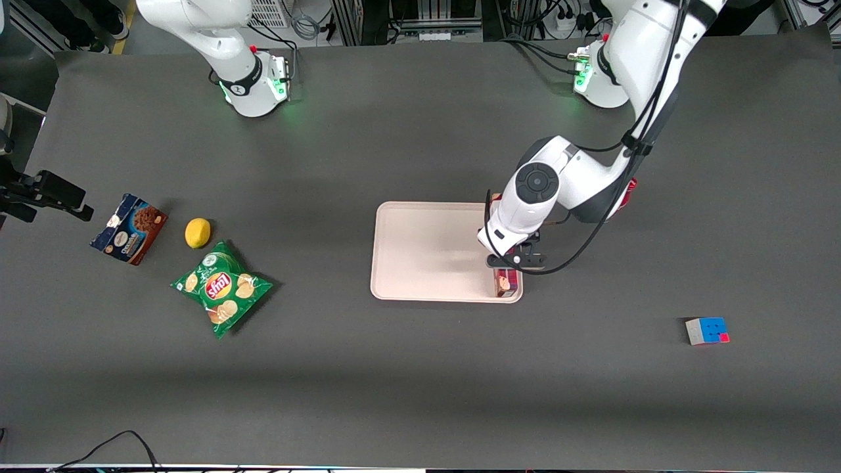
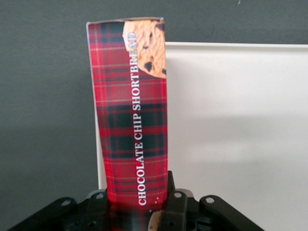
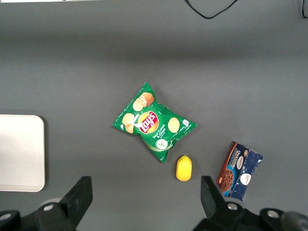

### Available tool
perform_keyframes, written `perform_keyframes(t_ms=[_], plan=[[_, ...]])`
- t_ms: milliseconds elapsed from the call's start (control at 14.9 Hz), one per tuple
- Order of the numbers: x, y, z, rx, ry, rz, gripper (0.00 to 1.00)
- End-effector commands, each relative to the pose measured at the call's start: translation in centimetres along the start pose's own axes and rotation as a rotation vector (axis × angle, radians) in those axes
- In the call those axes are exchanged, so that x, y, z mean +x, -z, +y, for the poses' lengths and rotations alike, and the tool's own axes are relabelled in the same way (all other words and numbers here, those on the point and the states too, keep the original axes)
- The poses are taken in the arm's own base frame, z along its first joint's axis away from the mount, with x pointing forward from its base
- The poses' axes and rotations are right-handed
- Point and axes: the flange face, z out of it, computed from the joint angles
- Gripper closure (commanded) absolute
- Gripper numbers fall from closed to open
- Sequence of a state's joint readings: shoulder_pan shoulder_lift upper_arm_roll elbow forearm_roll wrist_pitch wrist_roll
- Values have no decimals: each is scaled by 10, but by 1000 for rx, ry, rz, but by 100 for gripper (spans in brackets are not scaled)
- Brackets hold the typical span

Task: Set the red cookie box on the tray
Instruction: 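Lower the box onto the tray's edge and open the left gripper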

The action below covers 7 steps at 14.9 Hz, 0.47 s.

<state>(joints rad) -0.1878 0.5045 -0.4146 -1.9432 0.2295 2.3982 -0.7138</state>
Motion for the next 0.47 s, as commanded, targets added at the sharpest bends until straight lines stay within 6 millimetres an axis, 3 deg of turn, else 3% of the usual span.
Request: perform_keyframes(t_ms=[0, 268, 335, 402], plan=[[0, -9, 3, 11, 9, 24, 83], [1, -15, 1, 19, 5, 20, 79], [1, -14, 2, 18, 4, 21, 63], [1, -14, 2, 19, 3, 22, 36]])
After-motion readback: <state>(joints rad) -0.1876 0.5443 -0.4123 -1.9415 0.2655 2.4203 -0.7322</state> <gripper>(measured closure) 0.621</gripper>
